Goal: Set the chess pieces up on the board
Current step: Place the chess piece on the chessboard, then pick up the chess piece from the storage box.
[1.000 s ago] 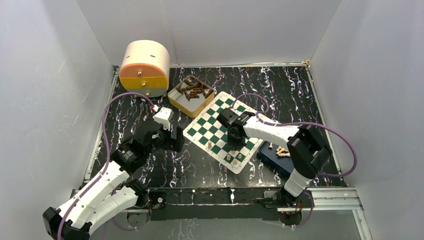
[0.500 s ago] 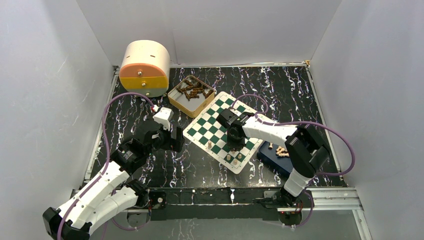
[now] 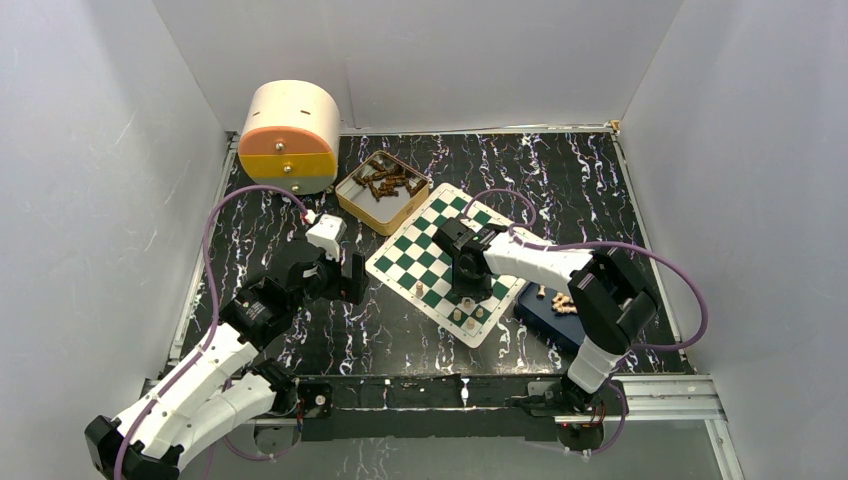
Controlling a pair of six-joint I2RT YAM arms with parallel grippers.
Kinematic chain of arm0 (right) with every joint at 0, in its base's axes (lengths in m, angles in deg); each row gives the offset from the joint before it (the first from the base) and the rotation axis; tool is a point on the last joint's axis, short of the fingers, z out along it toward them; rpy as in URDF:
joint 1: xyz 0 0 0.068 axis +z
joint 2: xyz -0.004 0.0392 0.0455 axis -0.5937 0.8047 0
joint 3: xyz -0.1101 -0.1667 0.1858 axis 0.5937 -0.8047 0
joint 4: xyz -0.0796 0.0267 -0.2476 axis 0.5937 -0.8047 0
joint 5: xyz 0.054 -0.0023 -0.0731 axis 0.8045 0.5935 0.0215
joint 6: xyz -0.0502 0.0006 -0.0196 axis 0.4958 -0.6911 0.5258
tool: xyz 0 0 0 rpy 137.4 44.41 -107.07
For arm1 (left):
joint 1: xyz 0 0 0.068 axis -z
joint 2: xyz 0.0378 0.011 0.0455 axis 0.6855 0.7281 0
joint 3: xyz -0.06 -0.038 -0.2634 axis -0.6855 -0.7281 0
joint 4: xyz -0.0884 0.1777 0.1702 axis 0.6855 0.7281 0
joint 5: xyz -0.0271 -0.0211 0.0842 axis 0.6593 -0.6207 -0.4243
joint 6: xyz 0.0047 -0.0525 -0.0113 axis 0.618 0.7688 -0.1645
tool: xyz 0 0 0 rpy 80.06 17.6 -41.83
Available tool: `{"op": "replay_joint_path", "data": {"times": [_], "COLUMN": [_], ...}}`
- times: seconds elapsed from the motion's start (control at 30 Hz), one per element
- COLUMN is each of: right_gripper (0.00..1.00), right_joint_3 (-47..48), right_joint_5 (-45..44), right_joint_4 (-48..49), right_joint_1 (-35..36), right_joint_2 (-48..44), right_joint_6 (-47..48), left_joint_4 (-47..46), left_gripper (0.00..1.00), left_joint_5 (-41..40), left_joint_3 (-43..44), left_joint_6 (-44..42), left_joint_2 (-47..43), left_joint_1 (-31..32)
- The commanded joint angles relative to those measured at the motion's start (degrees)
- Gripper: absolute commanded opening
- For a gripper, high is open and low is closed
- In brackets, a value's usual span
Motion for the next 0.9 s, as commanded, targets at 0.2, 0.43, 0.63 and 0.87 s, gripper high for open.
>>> {"op": "replay_joint_path", "data": {"times": [0.2, 0.43, 0.63, 0.87], "right_gripper": [0.45, 0.41, 0.39, 0.38], "right_joint_3": [6.19, 7.07, 5.56, 1.38], "right_joint_5": [-5.31, -8.54, -9.31, -9.95], "right_joint_4": [-5.73, -8.48, -8.95, -7.46], "right_joint_1": [0.09, -3.48, -10.77, -22.23], "right_joint_2": [-4.93, -8.55, -14.68, -22.23], "right_joint_6": [-0.23, 1.7, 4.46, 9.56], "left_joint_4": [-0.02, 0.07, 0.15, 0.08], "left_gripper": [0.98, 0.98, 0.98, 0.98], "left_joint_5": [-0.77, -0.81, -0.77, -0.52], "left_joint_3": [0.12, 0.13, 0.12, 0.2], "left_joint_6": [-0.4, -0.4, -0.4, -0.38], "left_joint_2": [-0.78, -0.95, -0.98, -0.66], "left_joint_1": [0.14, 0.16, 0.16, 0.16]}}
